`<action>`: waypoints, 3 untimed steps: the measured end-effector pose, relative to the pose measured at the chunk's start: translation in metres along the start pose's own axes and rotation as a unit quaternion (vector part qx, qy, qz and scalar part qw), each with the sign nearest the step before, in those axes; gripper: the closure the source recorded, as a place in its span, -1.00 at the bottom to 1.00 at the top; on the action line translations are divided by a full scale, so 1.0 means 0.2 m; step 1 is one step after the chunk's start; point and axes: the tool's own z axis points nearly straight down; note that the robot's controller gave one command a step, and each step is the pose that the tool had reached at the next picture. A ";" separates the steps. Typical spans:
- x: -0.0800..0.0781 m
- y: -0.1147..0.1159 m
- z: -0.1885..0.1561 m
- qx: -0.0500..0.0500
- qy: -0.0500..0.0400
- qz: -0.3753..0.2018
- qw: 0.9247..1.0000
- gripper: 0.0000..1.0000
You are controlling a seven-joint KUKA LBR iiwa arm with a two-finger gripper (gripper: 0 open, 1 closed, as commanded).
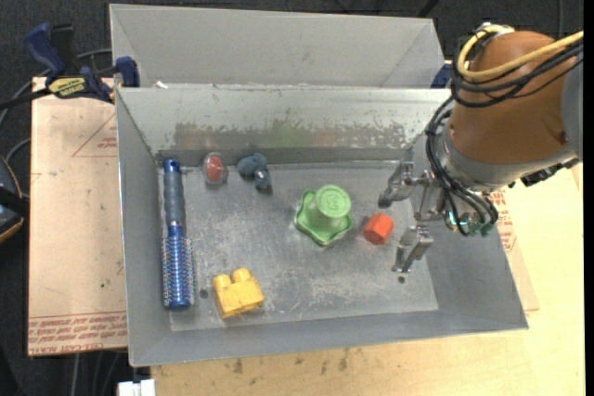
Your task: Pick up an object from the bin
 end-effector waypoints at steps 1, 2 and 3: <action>-0.31 0.16 0.47 0.001 -0.006 -0.234 0.972 -1.00; -0.45 0.16 0.53 0.003 -0.021 -0.237 0.971 -1.00; -0.49 0.17 0.54 0.005 -0.025 -0.294 0.955 -1.00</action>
Offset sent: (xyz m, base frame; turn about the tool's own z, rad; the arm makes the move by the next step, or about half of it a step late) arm 0.0591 0.0298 -0.0947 -0.4734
